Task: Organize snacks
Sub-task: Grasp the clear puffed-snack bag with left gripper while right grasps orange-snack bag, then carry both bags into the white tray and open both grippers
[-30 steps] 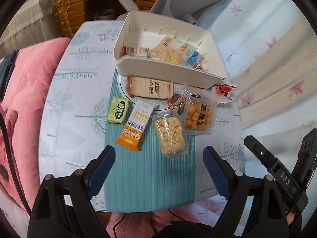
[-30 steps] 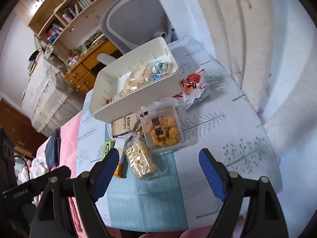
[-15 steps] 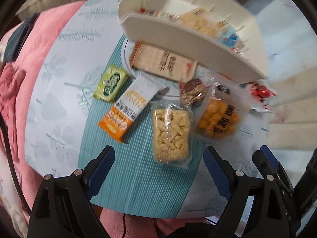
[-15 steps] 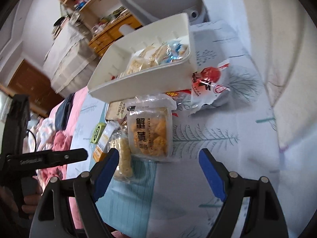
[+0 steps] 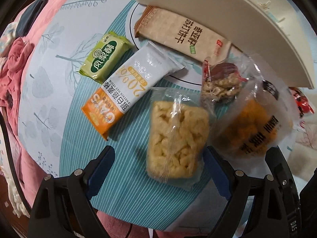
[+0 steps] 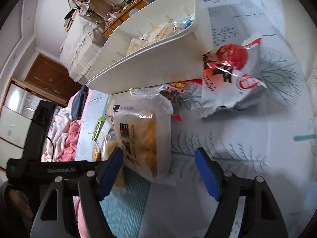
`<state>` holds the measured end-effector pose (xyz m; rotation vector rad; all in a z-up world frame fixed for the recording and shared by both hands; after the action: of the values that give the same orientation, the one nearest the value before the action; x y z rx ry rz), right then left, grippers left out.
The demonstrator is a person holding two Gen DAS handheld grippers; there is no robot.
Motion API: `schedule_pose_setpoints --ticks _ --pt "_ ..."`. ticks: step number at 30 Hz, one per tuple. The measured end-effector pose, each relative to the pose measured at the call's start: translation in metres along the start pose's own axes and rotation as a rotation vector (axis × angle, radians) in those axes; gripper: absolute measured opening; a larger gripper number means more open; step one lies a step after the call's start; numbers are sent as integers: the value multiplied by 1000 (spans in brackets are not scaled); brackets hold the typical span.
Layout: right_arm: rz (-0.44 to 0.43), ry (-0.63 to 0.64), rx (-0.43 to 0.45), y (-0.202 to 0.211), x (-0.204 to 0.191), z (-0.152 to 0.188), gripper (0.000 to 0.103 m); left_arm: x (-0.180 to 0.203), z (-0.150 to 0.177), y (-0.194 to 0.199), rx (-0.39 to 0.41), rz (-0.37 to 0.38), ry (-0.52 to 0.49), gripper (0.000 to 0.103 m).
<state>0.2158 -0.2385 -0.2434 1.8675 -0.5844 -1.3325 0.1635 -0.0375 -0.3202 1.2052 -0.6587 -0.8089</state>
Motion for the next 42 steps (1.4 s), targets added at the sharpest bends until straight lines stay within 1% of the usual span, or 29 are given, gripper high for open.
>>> schedule_pose_setpoints --ticks 4,6,7,10,14,15,18,22,26,31,33,35,40,42 --pt "-39 30 -23 -8 0 -6 69 3 -5 -7 10 -3 12 90" --pt "-60 42 -27 -11 -1 -9 68 1 -6 -9 15 1 22 88" --pt "-73 53 -31 -13 -2 -10 64 2 -8 -10 17 9 28 86" --pt "-89 72 -47 -19 -5 -14 56 0 -9 -13 21 33 29 79" --pt "-104 82 -52 -22 -11 -17 53 2 -10 -15 32 76 5 58" --pt "-107 80 -54 -22 -11 -17 52 3 -10 -14 36 75 -1 57" --pt "-108 67 -58 -22 -11 -17 50 6 -10 -16 32 70 -6 57" --pt "-79 65 -67 -19 -13 -14 48 7 -2 -13 8 48 -8 57" --pt "-49 59 -83 -15 -13 -7 47 6 8 -3 -3 33 -13 57" --pt "-8 41 -86 -4 -16 6 46 6 19 20 -8 27 -30 57" --pt "-20 35 -76 3 -16 10 46 5 25 29 -21 44 -42 57" --pt "-49 17 -58 13 -18 13 46 4 29 37 -28 57 -51 57" --pt "-88 -2 8 42 -24 13 46 0 39 72 -27 61 -70 57" --pt "-105 -6 27 52 -26 12 46 -7 42 89 -25 87 -76 57"
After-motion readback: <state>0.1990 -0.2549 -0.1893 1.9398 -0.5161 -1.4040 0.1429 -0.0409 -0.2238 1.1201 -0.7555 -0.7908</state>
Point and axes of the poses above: each gripper's, at about its wrist camera, not at the fingertips, and y roughly against the way its jaws point, x to its right, z to its underside, the point moved 4 cm from there along -y, roughly the way its jaws point, and after that the axes turned 15 degrees about -x, right-handed, at the moved point
